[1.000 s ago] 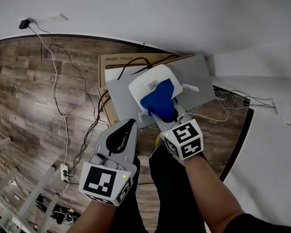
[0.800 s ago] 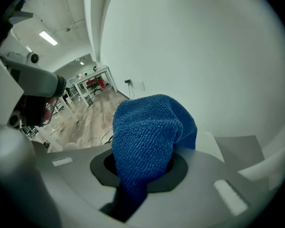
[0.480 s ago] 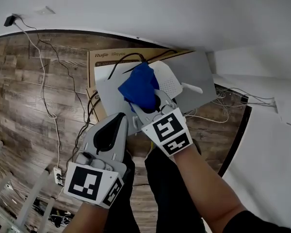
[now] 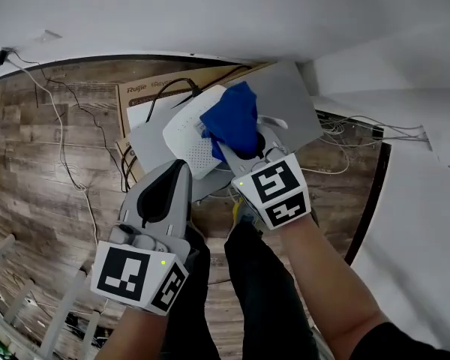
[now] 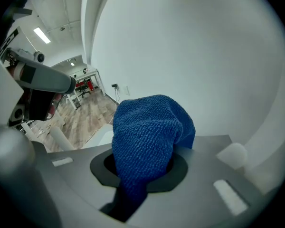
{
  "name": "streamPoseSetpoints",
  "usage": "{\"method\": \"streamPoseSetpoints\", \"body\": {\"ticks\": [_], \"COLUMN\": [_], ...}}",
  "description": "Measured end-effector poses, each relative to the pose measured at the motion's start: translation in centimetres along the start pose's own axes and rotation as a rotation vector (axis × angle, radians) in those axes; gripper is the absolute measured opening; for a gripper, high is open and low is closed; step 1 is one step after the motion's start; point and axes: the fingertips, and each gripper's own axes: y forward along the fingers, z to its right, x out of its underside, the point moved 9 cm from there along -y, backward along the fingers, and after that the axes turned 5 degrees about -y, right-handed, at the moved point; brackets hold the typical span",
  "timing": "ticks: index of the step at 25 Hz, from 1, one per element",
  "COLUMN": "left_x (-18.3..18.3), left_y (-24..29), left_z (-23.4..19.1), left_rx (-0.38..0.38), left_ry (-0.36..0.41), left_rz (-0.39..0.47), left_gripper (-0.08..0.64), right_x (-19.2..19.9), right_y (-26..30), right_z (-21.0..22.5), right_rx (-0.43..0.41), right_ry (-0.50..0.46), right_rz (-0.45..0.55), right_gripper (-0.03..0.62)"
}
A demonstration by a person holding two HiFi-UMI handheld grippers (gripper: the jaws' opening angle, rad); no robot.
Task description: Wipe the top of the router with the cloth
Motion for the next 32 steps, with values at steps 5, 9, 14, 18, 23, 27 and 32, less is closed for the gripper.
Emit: {"method": "streamPoseSetpoints", "body": {"ticks": [5,9,14,18,23,27,32], "left_x": [0.7,0.9,1.3,2.1,3.4,4.2,5.1], "left_y": [1.5,1.6,1.2,0.0,-2.3,-3.9,-5.5], "left_z": [2.6,3.5,3.7,2.9,1.3,0.3,-0.1], "left_rx": [0.002,-0.008,-0.017,-0.034,-0.068,-0.101,-0.123], "left_ry": [-0.013,-0.013,-0.01,-0.023,-0.043,-0.072,-0.089], "left_rz": [-0.025,-0.037,-0.036,-0.029,-0.031,-0.017,-0.006], "left_gripper": [0.0,0.0,0.0,0.0,0.0,0.0,0.0], "right_x": [2.0,2.5,2.7,2.6,2.1,1.9,2.0], "right_y": [-2.8,-4.3,-4.0,-2.8,-1.7,-1.2,-1.2], "right_z": [2.0,2.6,1.1,-1.5,-5.1,-7.5,-9.2], "right_rx": [0.04,0.045,0.009,-0.04,-0.111,-0.159,-0.17], "right_ry": [0.041,0.046,0.037,0.024,-0.003,-0.03,-0.029], "right_rz": [-0.007,-0.018,-0.018,-0.016,-0.02,-0.025,-0.031], "right_gripper": [0.098,0.098,0.098,0.098,0.098,0.097,0.097]}}
